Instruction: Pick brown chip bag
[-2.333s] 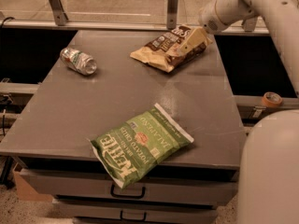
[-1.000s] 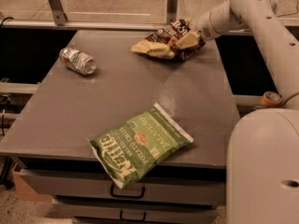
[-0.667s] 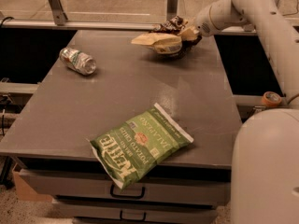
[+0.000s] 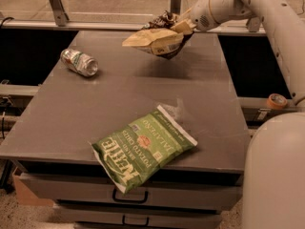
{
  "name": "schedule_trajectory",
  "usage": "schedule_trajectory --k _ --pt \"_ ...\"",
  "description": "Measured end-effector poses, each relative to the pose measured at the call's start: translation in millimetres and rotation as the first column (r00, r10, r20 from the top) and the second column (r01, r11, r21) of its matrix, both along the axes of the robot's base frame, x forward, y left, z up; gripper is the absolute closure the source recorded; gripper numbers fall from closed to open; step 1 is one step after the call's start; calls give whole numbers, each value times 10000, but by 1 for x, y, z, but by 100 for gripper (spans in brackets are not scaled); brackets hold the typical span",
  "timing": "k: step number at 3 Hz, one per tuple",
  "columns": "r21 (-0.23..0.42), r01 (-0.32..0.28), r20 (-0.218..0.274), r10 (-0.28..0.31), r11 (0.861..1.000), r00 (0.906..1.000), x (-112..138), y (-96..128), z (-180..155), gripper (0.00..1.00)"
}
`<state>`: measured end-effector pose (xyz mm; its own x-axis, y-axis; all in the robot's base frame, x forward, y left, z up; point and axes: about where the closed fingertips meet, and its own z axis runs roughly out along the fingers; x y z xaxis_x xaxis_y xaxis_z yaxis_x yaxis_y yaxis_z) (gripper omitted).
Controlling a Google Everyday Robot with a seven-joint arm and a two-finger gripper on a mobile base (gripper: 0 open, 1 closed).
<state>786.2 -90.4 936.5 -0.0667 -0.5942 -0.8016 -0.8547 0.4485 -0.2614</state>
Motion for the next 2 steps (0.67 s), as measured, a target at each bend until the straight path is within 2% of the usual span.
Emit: schedule_trajectory --k 1,2 --pt "822 -1155 774 1092 9899 9910 -24 28 53 100" --pt "964 -1318 845 1238 9866 9887 -26 33 57 100"
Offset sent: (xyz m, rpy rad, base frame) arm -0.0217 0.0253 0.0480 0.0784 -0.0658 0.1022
